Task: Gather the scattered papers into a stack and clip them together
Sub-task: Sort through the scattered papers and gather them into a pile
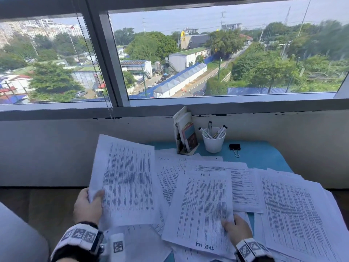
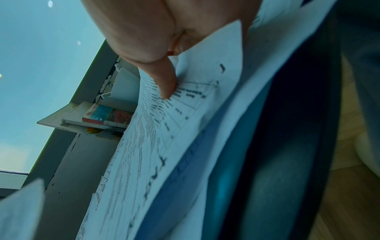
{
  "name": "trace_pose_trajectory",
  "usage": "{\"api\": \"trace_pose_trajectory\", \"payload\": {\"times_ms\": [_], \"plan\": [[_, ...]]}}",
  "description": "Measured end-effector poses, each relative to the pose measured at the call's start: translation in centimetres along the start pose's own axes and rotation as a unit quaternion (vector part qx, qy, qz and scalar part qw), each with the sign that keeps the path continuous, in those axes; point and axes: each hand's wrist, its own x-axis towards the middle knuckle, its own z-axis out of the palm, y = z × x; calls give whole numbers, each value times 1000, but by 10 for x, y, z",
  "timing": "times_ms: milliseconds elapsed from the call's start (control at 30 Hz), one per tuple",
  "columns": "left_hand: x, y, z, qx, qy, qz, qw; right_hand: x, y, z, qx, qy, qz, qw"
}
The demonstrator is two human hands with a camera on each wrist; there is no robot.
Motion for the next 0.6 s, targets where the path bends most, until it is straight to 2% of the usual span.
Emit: {"api": "trace_pose_trajectory", "payload": {"times_ms": [67,133,267,400,433,500,600], "plan": [[-8,11,13,-65,-39,-20,997,-1,0,0,19,-8,7,1000],[-27,17,38,-68,-110,-23,991,-3,-1,0,34,-12,18,999],[-80,6,102,97,-232,9,968,-2,-4,0,68,-21,38,997],[-117,-2,134,209,-293,61,931,5,-9,-5,230,-73,66,968],[-122,-2,138,226,-298,82,924,5,-9,-7,231,-83,49,968],[-126,0,141,235,-310,111,914,5,-8,-8,154,-74,5,985],[-122,1,141,233,-327,131,907,0,-8,-16,103,-32,-6,994]]}}
